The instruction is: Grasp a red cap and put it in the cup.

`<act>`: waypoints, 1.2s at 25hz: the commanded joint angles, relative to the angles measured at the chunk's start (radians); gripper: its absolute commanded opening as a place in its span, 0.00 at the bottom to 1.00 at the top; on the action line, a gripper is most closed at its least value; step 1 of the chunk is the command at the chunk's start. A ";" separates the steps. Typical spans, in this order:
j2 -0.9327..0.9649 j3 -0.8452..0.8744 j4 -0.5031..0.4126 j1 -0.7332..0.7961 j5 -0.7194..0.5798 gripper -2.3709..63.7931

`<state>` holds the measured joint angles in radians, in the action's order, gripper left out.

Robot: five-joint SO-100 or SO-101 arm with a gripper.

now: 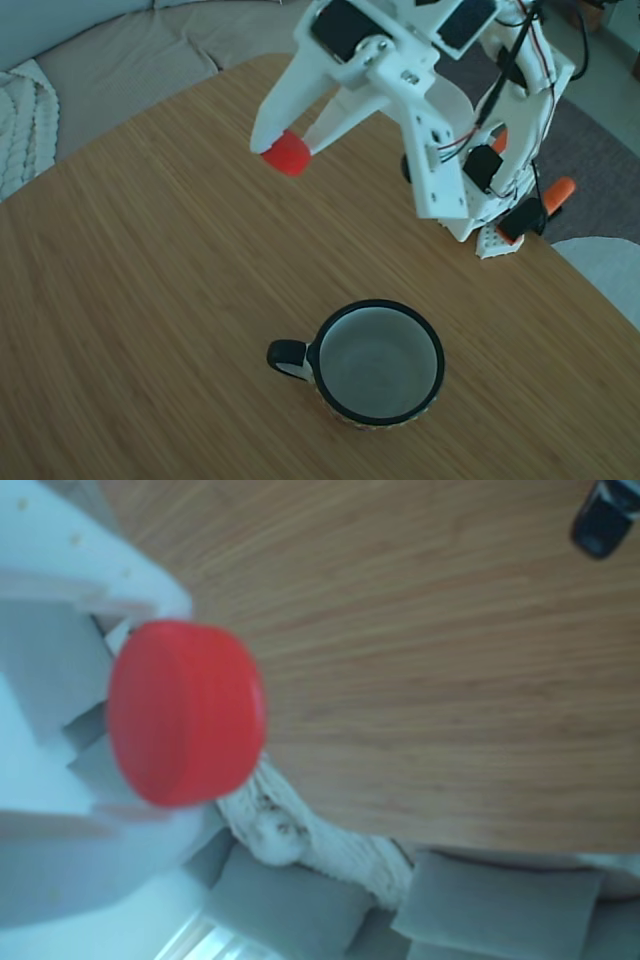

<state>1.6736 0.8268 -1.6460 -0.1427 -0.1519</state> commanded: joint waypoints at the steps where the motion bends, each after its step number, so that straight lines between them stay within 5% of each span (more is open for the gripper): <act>1: 0.114 0.026 -0.061 0.021 0.009 0.23; 17: 0.399 0.428 0.158 0.230 0.009 0.23; 30: 0.084 0.357 0.364 0.256 0.087 0.23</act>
<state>1.7871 1.2579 -1.3085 0.1104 -0.0690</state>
